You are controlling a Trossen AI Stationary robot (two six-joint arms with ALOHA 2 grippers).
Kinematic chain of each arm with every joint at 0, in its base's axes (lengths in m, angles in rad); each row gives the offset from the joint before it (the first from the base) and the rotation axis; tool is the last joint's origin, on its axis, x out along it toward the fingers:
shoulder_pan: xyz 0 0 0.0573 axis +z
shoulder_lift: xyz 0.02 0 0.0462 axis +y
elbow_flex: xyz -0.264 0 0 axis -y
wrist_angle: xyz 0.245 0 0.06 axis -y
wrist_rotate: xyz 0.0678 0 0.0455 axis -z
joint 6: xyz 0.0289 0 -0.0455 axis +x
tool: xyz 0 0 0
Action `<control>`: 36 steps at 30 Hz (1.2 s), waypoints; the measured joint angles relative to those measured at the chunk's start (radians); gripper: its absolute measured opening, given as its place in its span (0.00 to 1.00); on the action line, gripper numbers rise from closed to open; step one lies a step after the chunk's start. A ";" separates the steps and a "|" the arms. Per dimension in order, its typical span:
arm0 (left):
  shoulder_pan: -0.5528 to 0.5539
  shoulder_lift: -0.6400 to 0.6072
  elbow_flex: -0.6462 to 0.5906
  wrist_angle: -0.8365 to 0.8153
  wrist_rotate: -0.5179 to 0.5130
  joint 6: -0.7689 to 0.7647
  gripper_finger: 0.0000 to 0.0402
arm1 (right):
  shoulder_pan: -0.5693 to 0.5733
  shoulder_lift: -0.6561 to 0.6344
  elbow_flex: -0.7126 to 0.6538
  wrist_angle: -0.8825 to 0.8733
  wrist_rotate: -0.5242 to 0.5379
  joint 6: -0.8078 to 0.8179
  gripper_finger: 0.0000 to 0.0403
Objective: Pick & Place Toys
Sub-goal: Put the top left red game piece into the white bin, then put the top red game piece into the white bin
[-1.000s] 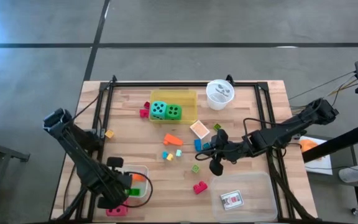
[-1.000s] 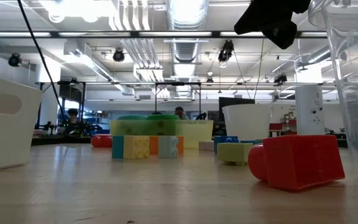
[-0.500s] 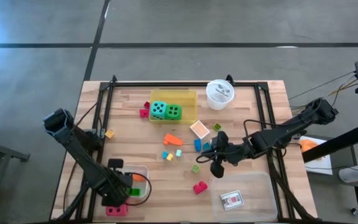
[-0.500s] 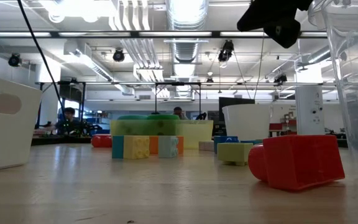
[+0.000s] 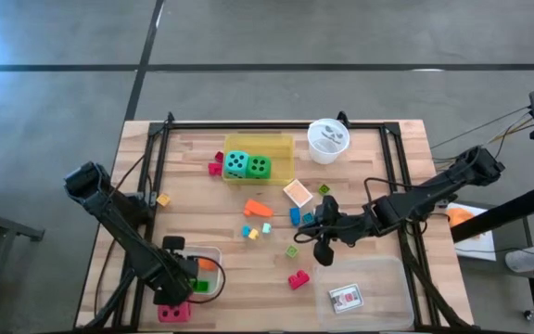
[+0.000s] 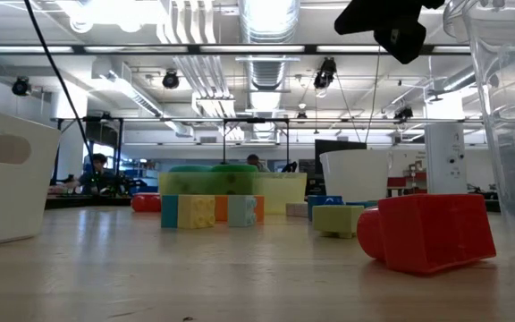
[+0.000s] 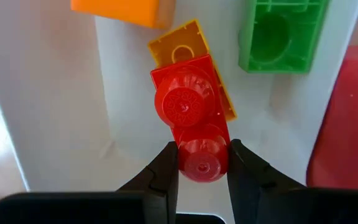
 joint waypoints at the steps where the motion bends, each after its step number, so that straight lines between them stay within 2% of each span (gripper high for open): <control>1: 0.000 0.000 0.000 0.000 0.000 0.000 0.22 | 0.000 0.000 0.000 0.000 0.000 0.000 0.02; 10: 0.000 0.000 0.000 0.005 0.000 0.000 0.22 | 0.000 0.000 0.000 0.006 0.000 0.000 0.02; 16: 0.000 0.000 0.000 0.005 0.001 -0.055 0.22 | 0.000 0.000 0.000 0.007 0.000 0.000 0.02; 26: 0.000 0.000 0.000 0.004 0.004 -0.086 0.54 | 0.000 0.000 0.000 0.010 0.000 0.000 0.02; 36: 0.005 0.000 0.000 -0.001 0.076 -0.124 0.69 | 0.000 0.000 0.000 0.012 0.000 0.000 0.02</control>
